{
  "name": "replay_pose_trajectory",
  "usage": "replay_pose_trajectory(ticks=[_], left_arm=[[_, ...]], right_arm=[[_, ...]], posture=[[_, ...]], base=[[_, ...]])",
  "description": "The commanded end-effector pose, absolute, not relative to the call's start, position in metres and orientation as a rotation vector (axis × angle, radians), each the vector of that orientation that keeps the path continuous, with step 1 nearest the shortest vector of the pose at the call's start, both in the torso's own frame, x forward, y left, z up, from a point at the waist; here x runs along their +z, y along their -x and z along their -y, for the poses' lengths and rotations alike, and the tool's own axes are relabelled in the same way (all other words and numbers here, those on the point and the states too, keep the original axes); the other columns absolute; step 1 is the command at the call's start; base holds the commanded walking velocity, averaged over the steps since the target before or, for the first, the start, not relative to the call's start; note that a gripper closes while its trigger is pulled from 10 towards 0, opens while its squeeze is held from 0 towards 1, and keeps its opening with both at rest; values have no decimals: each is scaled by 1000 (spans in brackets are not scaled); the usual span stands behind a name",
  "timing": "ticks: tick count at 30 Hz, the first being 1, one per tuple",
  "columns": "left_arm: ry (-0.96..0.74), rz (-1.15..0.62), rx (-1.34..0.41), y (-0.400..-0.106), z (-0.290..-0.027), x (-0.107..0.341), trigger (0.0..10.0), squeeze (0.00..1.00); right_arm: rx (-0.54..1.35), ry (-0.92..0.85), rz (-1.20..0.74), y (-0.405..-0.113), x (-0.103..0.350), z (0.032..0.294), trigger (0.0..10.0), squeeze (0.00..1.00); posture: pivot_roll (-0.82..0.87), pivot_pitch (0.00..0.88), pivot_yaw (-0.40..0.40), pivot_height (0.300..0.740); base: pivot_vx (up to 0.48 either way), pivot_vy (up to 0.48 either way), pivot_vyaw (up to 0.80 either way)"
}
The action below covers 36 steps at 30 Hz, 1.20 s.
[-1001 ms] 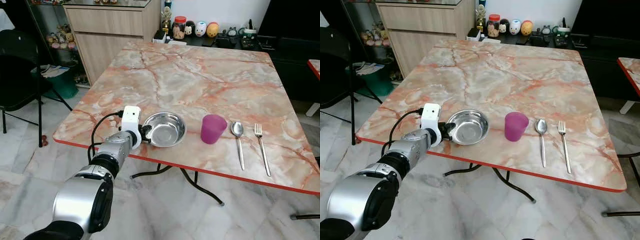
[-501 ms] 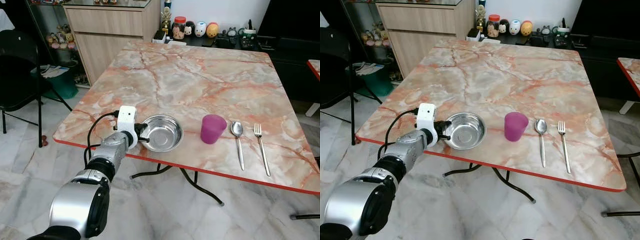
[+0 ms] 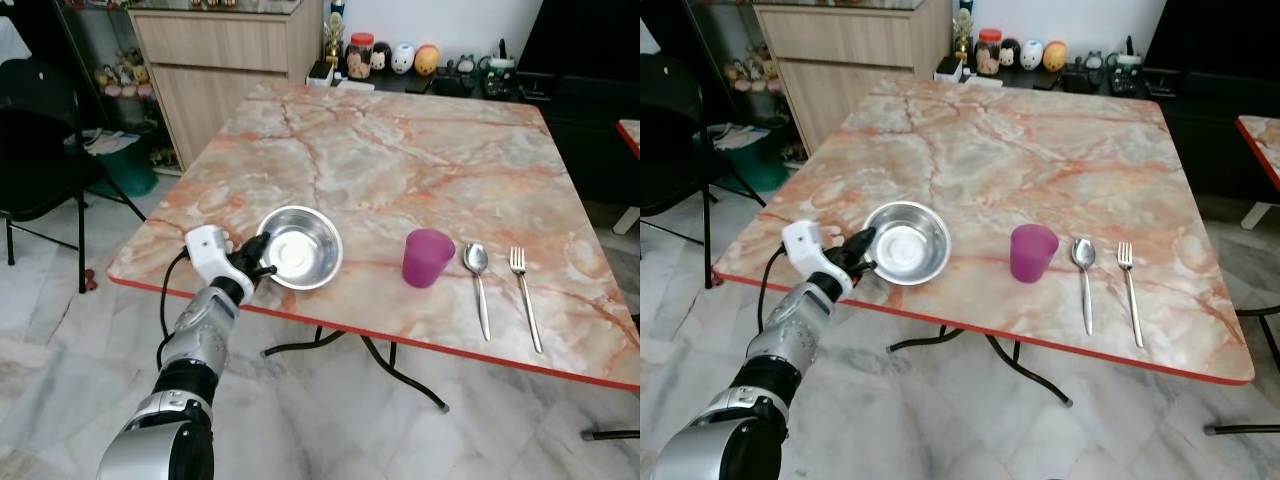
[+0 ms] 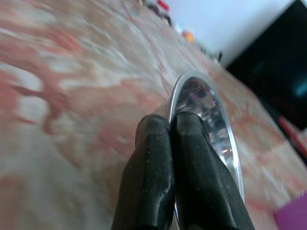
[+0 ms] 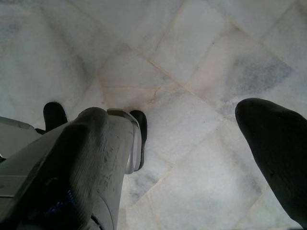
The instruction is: Setting the table
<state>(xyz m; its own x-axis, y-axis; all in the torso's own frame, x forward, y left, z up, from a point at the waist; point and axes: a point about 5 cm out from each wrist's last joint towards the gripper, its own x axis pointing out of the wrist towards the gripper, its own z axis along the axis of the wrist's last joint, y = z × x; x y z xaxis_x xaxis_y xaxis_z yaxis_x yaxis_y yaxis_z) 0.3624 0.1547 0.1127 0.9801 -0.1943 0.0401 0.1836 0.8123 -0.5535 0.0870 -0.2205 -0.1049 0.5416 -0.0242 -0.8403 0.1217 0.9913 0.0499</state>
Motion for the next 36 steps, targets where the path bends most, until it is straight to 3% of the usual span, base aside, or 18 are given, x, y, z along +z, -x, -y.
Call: replay_pose_trajectory(ticks=[1,12,25,30,36], left_arm=[[668,21,-188,-360,-158,117,10000,0],[929,170,-263,-350,-152,142,10000,0],[889,313,-411,-337,-131,188,10000,0],[889,310,-414,-336,-127,191,10000,0],[890,319,-415,-334,-130,198,10000,0]], right_arm=[[-84,-104,-1009,-83,-106,221,10000,0],[-86,-96,-1020,-79,-107,222,10000,0],[-131,-106,-977,-82,-104,227,10000,0],[-132,-106,-977,-83,-104,228,10000,0],[-142,-123,-981,-83,-104,227,10000,0]], posture=[[62,0,-27,740],[55,0,-35,740],[35,0,-44,740],[44,0,-46,740],[38,0,-42,740]], base=[[0,0,0],[0,0,0],[0,0,0],[0,-359,0],[0,-396,-738]])
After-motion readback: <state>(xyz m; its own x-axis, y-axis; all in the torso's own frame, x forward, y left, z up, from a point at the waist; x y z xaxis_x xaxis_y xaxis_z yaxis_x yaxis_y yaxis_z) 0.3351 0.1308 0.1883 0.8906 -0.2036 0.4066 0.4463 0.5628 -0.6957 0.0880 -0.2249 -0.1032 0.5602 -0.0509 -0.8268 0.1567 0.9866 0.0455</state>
